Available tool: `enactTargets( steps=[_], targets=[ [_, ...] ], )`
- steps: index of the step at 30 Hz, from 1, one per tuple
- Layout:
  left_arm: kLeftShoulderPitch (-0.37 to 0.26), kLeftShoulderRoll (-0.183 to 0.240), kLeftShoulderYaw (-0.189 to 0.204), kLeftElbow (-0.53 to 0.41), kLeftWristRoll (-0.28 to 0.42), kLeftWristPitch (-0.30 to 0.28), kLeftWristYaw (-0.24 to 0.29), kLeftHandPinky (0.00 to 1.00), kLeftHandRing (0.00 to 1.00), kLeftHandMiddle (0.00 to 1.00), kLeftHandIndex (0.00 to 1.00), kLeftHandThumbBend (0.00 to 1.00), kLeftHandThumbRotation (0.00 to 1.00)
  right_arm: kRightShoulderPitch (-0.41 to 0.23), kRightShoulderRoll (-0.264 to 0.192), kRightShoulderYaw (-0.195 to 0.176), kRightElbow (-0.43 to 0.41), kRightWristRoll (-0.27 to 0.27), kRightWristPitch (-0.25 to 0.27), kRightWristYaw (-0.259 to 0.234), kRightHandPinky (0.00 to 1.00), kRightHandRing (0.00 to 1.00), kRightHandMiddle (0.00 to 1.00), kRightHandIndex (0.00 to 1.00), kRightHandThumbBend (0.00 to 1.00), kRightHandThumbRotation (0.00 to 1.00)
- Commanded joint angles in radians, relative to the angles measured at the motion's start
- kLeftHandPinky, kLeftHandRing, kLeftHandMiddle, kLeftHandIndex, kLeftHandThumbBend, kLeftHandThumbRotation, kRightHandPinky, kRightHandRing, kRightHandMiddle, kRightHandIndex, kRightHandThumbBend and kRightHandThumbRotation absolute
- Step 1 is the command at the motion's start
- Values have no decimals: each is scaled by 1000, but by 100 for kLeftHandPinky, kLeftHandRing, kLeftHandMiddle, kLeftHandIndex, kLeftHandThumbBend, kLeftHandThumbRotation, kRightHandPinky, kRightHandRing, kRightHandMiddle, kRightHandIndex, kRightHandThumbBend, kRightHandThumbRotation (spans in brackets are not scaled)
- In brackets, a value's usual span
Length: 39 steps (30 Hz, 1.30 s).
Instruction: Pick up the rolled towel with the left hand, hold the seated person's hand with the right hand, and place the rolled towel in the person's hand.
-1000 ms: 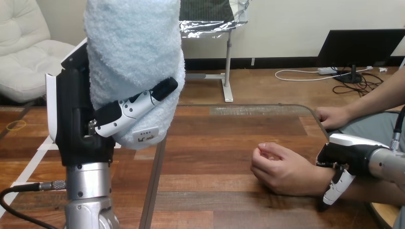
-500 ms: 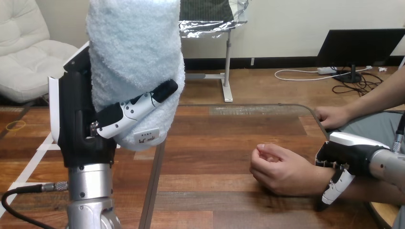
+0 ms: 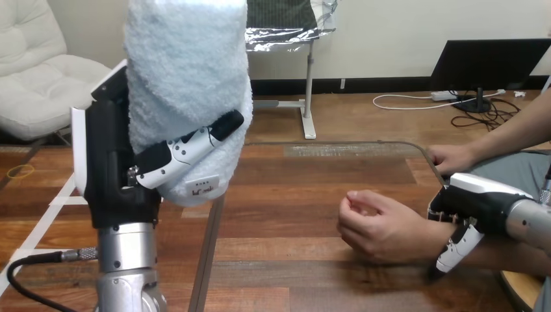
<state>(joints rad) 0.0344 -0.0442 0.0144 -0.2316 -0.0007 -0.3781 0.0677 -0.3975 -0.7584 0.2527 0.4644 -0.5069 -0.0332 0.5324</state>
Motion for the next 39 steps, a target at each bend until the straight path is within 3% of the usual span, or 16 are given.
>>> enactTargets(
  steps=[1, 10, 26, 39],
  targets=[
    [-87, -10, -10, 14, 0, -19, -2, 18, 24, 30, 36, 57, 0, -20, -7, -31, -64, 23, 5, -1, 20, 29, 37, 41, 89, 0],
    [-104, -21, -15, 58, -30, -25, -17, 18, 24, 31, 36, 57, 0, -26, -23, -67, -112, 49, 17, 13, 20, 29, 38, 42, 88, 0],
    [-182, -21, -6, 277, -55, -162, -62, 17, 24, 30, 35, 56, 0, -62, -47, -105, -189, 66, 70, 54, 20, 28, 38, 41, 87, 5],
    [-230, -25, -10, 437, -46, -220, -70, 17, 24, 30, 35, 55, 0, -87, -49, -122, -240, 67, 120, 74, 21, 29, 37, 41, 89, 6]
  ],
)
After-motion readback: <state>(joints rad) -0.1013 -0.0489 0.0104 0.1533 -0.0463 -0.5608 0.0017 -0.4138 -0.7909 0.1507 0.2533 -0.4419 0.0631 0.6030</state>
